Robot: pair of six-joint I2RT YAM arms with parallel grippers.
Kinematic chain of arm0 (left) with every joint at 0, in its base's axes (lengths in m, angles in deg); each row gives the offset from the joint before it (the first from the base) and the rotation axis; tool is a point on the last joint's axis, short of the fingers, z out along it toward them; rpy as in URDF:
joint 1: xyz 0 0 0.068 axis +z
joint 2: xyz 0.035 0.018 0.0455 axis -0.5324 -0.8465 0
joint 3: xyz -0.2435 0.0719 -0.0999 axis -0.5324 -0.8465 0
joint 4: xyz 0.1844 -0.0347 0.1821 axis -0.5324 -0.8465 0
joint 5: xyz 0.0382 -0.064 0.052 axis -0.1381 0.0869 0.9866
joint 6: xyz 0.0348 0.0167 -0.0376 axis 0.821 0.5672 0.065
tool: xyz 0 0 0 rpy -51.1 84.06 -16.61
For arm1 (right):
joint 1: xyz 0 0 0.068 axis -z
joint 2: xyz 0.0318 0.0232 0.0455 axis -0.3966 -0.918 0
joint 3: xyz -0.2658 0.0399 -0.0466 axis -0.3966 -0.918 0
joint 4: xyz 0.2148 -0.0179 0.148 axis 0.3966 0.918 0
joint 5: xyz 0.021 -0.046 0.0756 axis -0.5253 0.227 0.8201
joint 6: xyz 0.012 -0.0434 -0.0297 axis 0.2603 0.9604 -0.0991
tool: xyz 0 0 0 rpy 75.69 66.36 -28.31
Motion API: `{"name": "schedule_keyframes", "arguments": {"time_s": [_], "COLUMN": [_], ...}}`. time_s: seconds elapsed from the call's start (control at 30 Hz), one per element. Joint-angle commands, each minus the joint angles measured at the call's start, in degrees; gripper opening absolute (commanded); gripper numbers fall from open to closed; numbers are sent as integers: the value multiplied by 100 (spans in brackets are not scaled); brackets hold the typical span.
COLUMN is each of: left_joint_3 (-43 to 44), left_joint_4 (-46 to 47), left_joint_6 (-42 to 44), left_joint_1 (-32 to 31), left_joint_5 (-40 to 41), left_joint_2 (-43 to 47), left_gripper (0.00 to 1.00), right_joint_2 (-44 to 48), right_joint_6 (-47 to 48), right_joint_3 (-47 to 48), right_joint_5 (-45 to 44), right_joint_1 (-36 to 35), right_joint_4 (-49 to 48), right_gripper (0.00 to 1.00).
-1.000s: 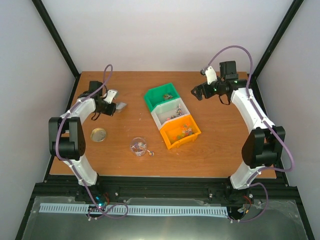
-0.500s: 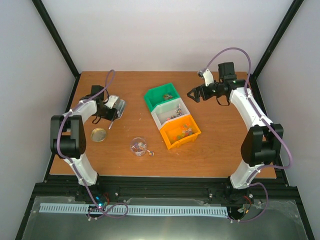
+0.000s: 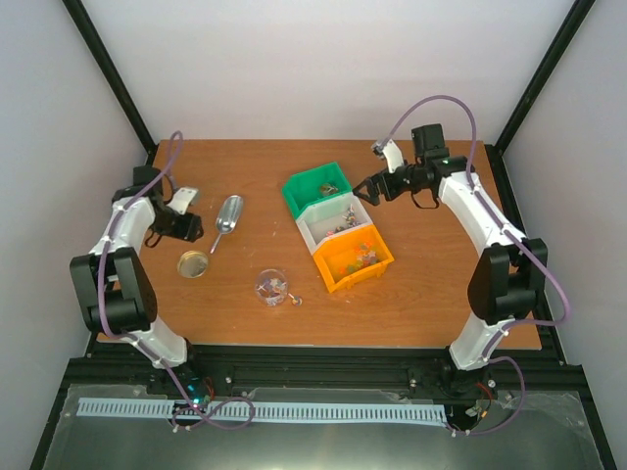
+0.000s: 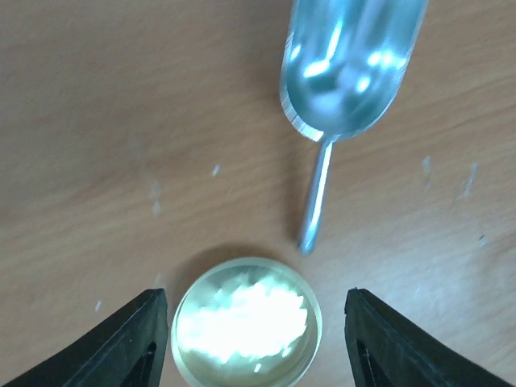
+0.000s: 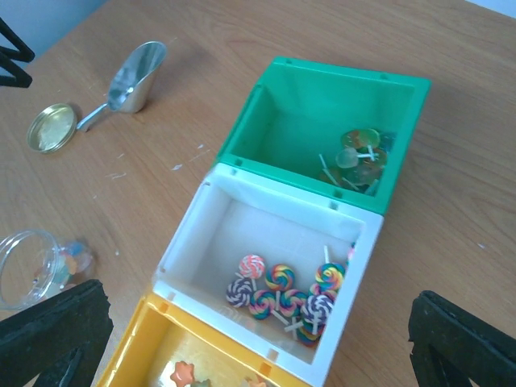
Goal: Pack the candies
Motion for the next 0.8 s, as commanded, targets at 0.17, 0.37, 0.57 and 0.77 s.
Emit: {"name": "schedule_keyframes", "arguments": {"time_s": [0.17, 0.37, 0.57, 0.77], "left_joint_3": [-722, -817, -688, -870], "left_joint_4": [-306, 19, 197, 448], "left_joint_6": [447, 161, 31, 72], "left_joint_1": [716, 738, 739, 738], "left_joint_5": [972, 1097, 1277, 1754], "left_joint_2": [491, 83, -457, -660], "left_gripper": [61, 55, 43, 32], "right_joint_2": [-167, -198, 29, 216], "right_joint_6": [164, 275, 280, 350], "right_joint_3": [71, -14, -360, -506], "right_joint_5": [80, 331, 185, 124], "right_joint_1": [-621, -869, -1057, -1066], "right_joint_4": [-221, -200, -396, -426], "right_gripper": [100, 100, 100, 100]}}
